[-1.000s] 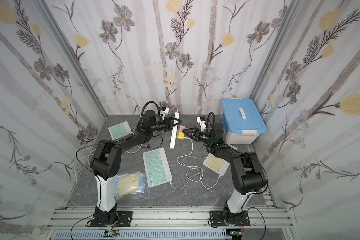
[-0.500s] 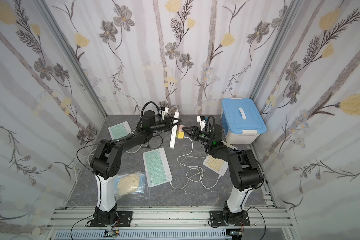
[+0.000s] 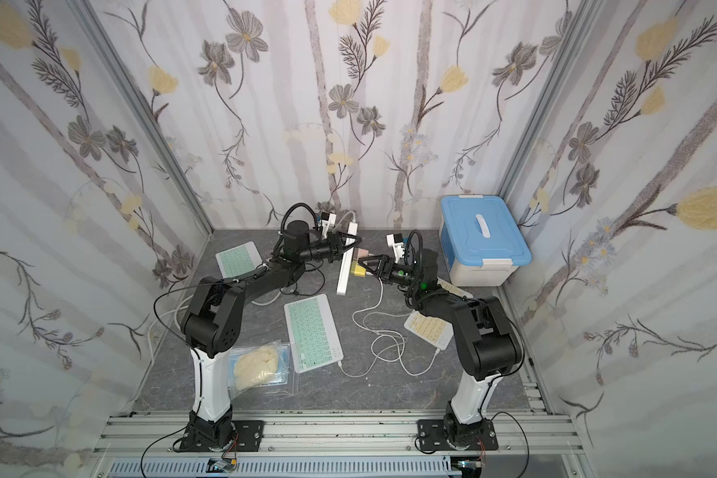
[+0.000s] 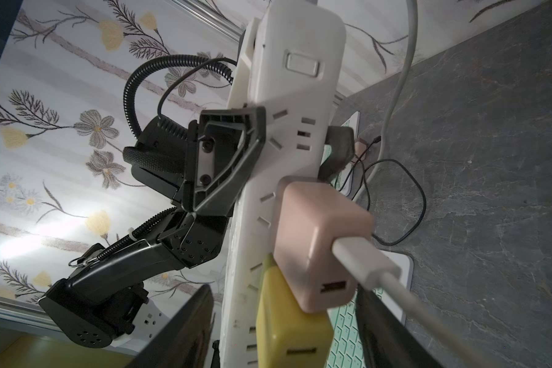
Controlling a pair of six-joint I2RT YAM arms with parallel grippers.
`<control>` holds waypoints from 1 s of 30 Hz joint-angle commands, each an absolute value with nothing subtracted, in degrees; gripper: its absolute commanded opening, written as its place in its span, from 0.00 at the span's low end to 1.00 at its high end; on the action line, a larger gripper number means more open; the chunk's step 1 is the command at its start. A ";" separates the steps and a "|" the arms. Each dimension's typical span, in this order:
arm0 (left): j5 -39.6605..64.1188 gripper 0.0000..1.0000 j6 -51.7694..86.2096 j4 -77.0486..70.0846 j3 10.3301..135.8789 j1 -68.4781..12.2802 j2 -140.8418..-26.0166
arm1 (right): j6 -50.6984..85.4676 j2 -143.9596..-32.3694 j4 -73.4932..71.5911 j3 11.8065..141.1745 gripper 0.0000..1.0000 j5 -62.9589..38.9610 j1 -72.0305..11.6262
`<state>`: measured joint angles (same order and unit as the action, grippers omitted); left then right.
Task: Unplug the wireless keyboard
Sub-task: Remove the plug from the socket.
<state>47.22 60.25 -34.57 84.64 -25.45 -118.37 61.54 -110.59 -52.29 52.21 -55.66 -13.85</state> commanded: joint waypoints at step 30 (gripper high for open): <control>47.16 0.00 63.98 -44.02 84.83 -24.73 -118.52 | 63.45 -112.45 -56.02 51.80 0.19 -57.81 -15.59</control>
